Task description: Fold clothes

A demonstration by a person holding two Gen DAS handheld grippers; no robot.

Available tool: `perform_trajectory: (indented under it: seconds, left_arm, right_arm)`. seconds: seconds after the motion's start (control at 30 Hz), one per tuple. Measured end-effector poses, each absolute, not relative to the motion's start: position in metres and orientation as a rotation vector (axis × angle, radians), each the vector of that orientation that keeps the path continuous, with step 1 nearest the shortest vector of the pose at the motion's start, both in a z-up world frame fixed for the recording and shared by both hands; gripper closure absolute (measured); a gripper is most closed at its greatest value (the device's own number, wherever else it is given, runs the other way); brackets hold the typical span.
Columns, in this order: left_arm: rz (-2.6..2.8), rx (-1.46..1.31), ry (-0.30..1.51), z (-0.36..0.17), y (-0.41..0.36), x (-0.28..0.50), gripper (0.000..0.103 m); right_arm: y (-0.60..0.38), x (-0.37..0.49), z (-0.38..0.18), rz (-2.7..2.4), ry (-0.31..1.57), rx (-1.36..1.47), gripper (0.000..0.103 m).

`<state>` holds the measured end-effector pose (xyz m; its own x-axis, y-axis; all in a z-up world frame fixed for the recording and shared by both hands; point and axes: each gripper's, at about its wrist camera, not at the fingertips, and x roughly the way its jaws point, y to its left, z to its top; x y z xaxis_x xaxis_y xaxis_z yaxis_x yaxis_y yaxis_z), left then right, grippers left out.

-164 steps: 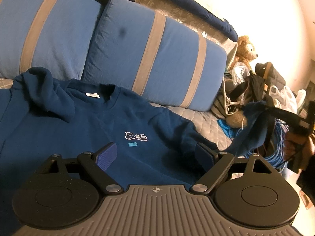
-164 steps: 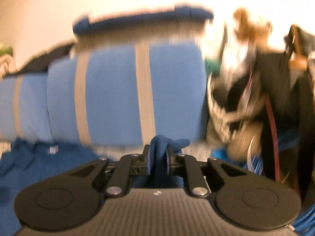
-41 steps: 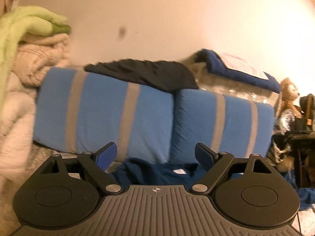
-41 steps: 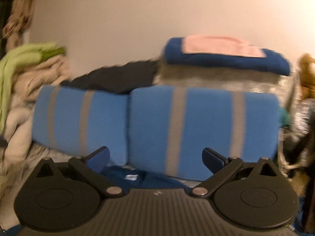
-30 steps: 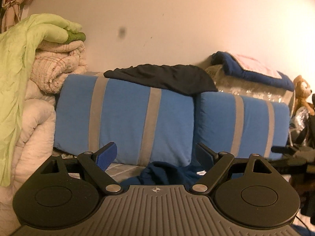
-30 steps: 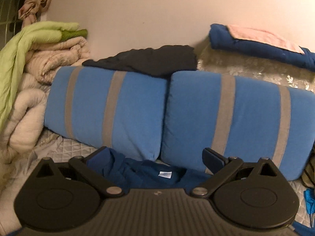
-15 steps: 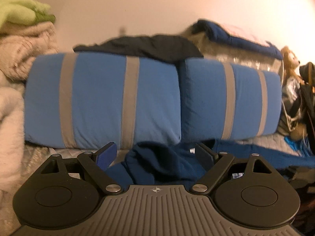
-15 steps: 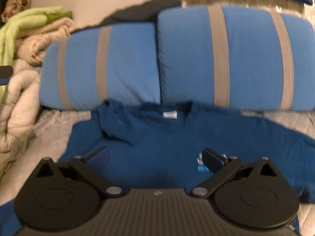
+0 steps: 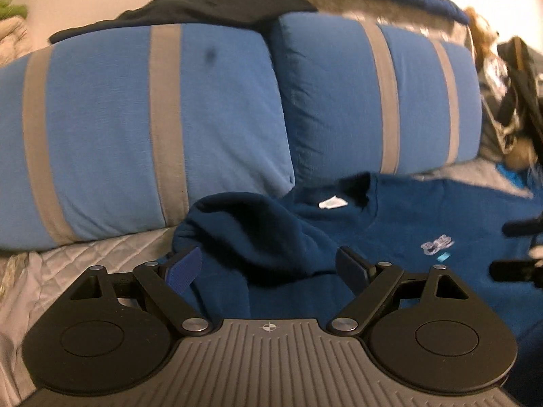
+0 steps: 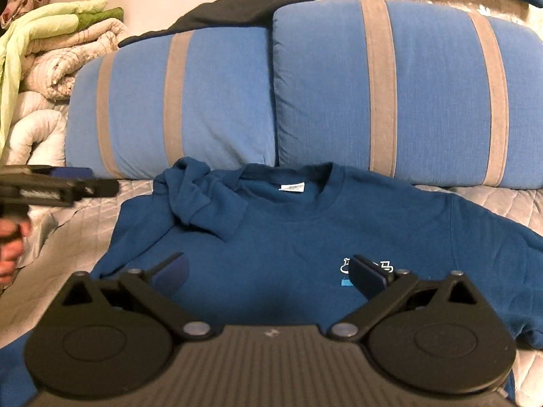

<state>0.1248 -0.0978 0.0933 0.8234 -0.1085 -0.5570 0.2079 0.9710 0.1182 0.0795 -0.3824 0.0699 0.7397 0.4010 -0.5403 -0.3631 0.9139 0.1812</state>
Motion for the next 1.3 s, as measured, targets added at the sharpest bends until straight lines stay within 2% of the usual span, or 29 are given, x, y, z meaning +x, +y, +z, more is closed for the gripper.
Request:
perform_trajectory:
  seconds: [0.17,0.47,0.67,0.77,0.83,0.87,0.9,0.93,1.0,1.3]
  left_arm:
    - [-0.145,0.293,0.57,0.077,-0.114,0.135,0.016]
    - [-0.205,0.802,0.495,0.037,-0.177,0.129,0.016]
    - [-0.225,1.235,0.462,-0.015,-0.214,0.13,0.016]
    - [-0.209,1.311,0.468,-0.027,-0.223,0.141,0.018]
    - [-0.19,1.307,0.497,-0.027,-0.227,0.151,0.027]
    - [-0.173,1.295,0.521,-0.025,-0.228,0.154,0.047]
    - [-0.155,1.283,0.545,-0.024,-0.23,0.158,0.073]
    - [-0.137,1.264,0.568,-0.021,-0.23,0.162,0.082]
    - [-0.105,1.198,0.602,-0.013,-0.226,0.169,0.093]
    - [-0.029,0.666,0.527,0.069,-0.17,0.154,0.095]
  right_arm:
    - [-0.381,0.083,0.067,0.4,0.639,0.066,0.0]
    - [-0.38,0.082,0.066,0.396,0.634,0.059,0.0]
    - [-0.382,0.082,0.067,0.371,0.621,0.052,0.0]
    - [-0.386,0.082,0.069,0.342,0.597,0.055,0.0]
    - [-0.388,0.082,0.07,0.328,0.588,0.058,0.0]
    - [-0.389,0.082,0.07,0.32,0.583,0.06,0.0]
    - [-0.39,0.082,0.07,0.313,0.579,0.061,0.0]
    - [-0.391,0.083,0.071,0.306,0.574,0.063,0.0]
    - [-0.393,0.083,0.072,0.291,0.565,0.066,0.0]
    - [-0.395,0.082,0.073,0.282,0.55,0.065,0.0]
